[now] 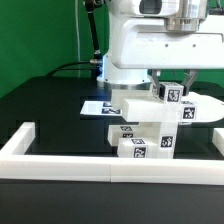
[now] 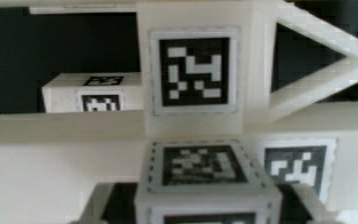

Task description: Assemble chair

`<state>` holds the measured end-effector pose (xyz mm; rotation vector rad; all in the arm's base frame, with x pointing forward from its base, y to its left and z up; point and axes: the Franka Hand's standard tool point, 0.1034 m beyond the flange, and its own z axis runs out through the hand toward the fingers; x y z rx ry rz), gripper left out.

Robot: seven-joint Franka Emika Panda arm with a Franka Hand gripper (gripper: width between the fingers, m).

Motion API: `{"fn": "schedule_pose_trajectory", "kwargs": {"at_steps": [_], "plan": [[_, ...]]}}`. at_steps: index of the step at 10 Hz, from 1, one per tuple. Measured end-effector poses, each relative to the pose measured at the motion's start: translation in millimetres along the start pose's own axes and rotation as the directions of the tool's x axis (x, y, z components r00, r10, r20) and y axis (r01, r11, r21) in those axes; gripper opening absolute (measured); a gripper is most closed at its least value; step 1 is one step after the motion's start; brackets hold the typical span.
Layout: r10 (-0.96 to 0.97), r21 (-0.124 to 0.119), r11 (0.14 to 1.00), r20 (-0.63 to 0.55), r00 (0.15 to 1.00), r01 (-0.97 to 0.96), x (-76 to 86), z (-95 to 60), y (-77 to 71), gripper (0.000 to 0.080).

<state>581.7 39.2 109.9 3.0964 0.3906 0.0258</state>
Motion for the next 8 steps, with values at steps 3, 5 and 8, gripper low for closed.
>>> {"fn": "schedule_pose_trajectory", "kwargs": {"at_steps": [3,5,8], "plan": [[0.004,0.000,1.000,0.001,1.000,-0.004,-0.9,0.4,2.2,0.0540],[0.009,0.001,1.000,-0.003,1.000,-0.009,0.0,-2.1,0.1,0.0644],[0.013,0.019,1.000,0.000,1.000,-0.013,-8.4,-20.2,-4.4,0.0649]]}}
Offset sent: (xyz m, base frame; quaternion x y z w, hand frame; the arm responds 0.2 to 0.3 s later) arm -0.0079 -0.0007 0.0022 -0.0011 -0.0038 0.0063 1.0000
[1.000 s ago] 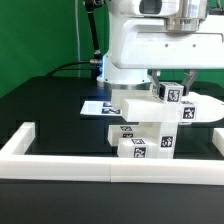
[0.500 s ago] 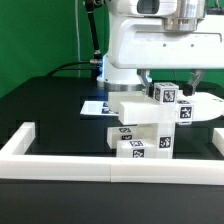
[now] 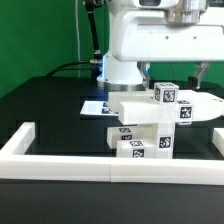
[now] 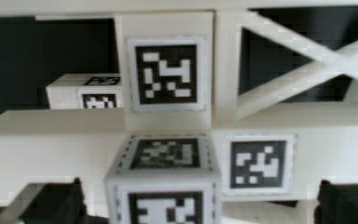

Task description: Assemble chair

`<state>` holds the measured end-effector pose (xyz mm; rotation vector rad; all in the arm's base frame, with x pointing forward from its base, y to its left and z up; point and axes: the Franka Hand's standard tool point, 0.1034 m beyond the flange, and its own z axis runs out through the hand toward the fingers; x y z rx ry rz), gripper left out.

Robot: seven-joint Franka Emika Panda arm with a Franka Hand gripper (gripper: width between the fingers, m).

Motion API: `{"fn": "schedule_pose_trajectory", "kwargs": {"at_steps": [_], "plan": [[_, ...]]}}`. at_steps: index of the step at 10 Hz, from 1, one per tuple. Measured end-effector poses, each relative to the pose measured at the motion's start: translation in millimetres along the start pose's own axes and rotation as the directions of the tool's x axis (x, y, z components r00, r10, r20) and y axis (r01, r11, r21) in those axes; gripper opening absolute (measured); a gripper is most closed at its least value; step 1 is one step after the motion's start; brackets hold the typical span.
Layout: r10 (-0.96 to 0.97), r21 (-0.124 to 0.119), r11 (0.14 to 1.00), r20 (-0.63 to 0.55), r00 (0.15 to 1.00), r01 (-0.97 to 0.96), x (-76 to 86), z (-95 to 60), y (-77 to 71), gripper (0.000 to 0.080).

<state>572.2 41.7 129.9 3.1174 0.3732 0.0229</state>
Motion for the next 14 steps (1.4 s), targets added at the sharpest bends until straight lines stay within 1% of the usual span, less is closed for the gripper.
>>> {"fn": "schedule_pose_trajectory", "kwargs": {"at_steps": [2,8,9,10,11,12,13,14], "plan": [[0.022,0.015,1.000,-0.005,1.000,-0.022,-15.5,-12.6,-5.1,0.0649],[0.035,0.016,0.999,0.000,0.999,-0.035,-18.3,-10.8,-5.0,0.0649],[0.131,0.026,0.991,0.009,0.991,-0.131,-28.3,-15.9,-12.4,0.0649],[0.191,0.040,0.981,0.037,0.981,-0.192,-44.8,-22.6,-25.0,0.0649],[0.218,0.047,0.974,0.056,0.974,-0.221,-55.6,-26.5,-34.4,0.0649],[0.246,0.051,0.967,0.069,0.967,-0.250,-64.2,-27.1,-42.3,0.0649],[0.258,0.053,0.963,0.077,0.963,-0.263,-74.5,-24.2,-49.7,0.0649],[0.263,0.052,0.962,0.071,0.962,-0.267,-79.7,-19.5,-54.3,0.0649]]}}
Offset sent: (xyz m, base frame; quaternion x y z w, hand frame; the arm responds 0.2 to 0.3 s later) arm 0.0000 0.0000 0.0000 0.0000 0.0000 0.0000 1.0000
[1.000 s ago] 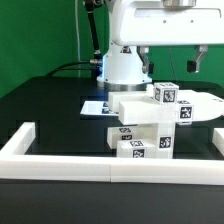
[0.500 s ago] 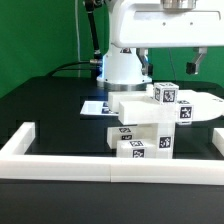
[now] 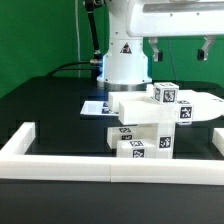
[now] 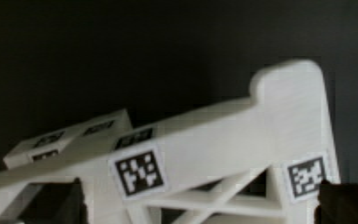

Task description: Assemble chair

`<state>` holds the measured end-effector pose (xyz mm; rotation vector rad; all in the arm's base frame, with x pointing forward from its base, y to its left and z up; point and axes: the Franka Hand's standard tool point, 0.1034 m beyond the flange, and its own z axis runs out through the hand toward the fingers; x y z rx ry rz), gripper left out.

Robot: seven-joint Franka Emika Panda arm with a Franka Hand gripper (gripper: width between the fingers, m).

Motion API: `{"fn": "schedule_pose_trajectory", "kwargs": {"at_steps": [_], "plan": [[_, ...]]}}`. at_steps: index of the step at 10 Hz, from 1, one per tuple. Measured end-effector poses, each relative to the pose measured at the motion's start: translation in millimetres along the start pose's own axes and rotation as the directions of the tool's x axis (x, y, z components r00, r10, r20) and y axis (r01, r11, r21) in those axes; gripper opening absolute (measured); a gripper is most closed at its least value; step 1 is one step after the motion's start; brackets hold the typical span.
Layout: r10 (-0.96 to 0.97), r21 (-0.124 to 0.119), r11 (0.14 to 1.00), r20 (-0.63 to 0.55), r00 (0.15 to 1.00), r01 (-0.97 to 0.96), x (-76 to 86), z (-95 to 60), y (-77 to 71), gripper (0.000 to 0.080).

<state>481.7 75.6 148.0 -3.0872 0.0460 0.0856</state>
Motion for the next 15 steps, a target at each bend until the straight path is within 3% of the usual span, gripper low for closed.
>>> {"fn": "schedule_pose_trajectory", "kwargs": {"at_steps": [4,8,15], "plan": [[0.014,0.000,1.000,0.002,1.000,-0.014,-3.3,3.7,1.3,0.0649],[0.060,0.009,0.998,0.061,0.996,-0.061,-41.4,36.3,-2.5,0.0649],[0.059,0.004,0.998,0.061,0.996,-0.060,-47.3,45.0,-2.3,0.0649]]}}
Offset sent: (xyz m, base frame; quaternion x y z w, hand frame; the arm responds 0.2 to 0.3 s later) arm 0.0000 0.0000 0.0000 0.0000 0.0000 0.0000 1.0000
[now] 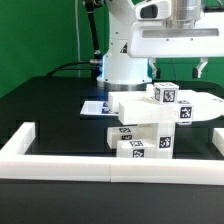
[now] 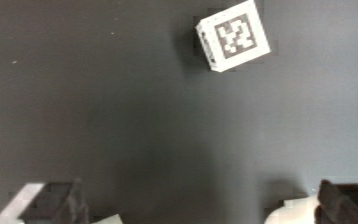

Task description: Assemble chair

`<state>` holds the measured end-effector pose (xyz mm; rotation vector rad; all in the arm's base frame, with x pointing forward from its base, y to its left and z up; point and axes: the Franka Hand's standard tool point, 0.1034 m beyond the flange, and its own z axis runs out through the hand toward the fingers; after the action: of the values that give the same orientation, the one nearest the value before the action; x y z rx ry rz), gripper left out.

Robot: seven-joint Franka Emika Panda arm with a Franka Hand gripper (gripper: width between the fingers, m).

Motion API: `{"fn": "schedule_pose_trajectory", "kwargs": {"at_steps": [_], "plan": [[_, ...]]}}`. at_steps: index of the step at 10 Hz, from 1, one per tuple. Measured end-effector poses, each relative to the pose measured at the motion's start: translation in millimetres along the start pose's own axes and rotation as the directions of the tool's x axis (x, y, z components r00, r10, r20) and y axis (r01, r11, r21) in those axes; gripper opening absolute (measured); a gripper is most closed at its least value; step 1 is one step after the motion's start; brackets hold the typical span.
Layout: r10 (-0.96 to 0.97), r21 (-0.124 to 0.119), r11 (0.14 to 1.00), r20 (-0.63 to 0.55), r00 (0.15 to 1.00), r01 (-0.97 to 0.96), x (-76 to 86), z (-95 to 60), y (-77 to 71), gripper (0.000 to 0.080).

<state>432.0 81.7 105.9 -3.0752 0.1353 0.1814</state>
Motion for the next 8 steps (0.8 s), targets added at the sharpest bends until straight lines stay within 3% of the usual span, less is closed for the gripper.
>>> {"fn": "schedule_pose_trajectory", "kwargs": {"at_steps": [2,4,8], "plan": [[-0.056,-0.003,0.998,-0.018,0.998,0.056,-11.7,13.3,-3.3,0.0649],[-0.149,-0.013,0.989,-0.067,0.987,0.149,-9.0,16.7,-7.5,0.0649],[-0.161,-0.015,0.987,-0.068,0.985,0.160,-8.9,17.9,-6.6,0.0649]]}}
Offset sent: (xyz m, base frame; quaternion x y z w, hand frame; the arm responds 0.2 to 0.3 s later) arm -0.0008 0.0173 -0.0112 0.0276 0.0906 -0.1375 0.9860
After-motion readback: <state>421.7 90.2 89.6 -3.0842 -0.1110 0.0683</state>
